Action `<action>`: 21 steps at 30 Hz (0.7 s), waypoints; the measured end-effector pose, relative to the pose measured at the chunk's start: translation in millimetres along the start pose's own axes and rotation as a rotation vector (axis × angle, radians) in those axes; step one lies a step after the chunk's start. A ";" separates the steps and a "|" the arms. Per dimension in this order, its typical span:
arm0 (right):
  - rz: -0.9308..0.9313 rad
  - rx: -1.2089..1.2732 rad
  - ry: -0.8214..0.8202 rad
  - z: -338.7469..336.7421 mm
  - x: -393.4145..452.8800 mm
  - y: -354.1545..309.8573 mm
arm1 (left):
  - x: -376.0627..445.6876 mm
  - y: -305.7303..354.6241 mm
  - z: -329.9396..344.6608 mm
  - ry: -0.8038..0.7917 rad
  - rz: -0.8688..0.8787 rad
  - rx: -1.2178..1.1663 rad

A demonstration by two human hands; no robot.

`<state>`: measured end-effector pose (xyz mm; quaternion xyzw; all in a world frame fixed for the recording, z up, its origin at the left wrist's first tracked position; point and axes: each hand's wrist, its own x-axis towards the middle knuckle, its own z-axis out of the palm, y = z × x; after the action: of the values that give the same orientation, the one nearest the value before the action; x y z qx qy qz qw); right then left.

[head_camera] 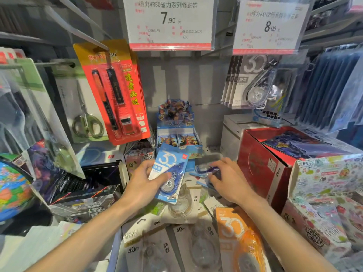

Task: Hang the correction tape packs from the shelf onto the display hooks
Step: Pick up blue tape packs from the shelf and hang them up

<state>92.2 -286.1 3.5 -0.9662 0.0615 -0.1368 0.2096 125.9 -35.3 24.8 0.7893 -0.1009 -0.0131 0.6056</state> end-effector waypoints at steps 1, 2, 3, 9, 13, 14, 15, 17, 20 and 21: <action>-0.016 -0.042 -0.035 5.3 5.5 0.0 | 0.4 -1.1 0.4 0.003 -0.005 0.000; -0.020 -0.072 -0.067 10.0 11.1 -0.3 | 1.1 -2.3 0.8 0.008 -0.007 0.001; -0.020 -0.097 -0.095 13.8 16.0 -0.8 | 1.8 -3.1 0.8 0.013 -0.007 0.005; -0.066 -0.162 -0.190 23.2 23.1 6.1 | 4.5 -7.3 -0.9 0.012 0.002 0.010; -0.067 -0.025 -0.086 18.7 8.6 12.4 | 4.6 -8.5 1.0 0.004 0.009 0.000; -0.057 0.030 -0.036 17.6 4.6 13.0 | 4.9 -8.4 2.0 0.003 0.010 0.000; -0.040 0.086 0.020 16.4 0.8 13.2 | 5.0 -7.7 2.8 0.000 0.007 -0.001; -0.003 0.162 0.107 13.1 -5.1 12.7 | 6.4 -7.0 4.4 -0.008 0.000 0.003; 0.034 0.229 0.126 6.9 -9.6 10.9 | 8.1 -7.0 7.1 -0.028 -0.005 0.001; 0.035 0.234 0.108 5.3 -9.4 10.6 | 8.3 -7.1 7.6 -0.029 -0.006 -0.002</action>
<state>84.2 -291.9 -7.8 -0.9252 0.0731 -0.1912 0.3196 134.0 -42.3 16.8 0.7887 -0.1074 -0.0265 0.6047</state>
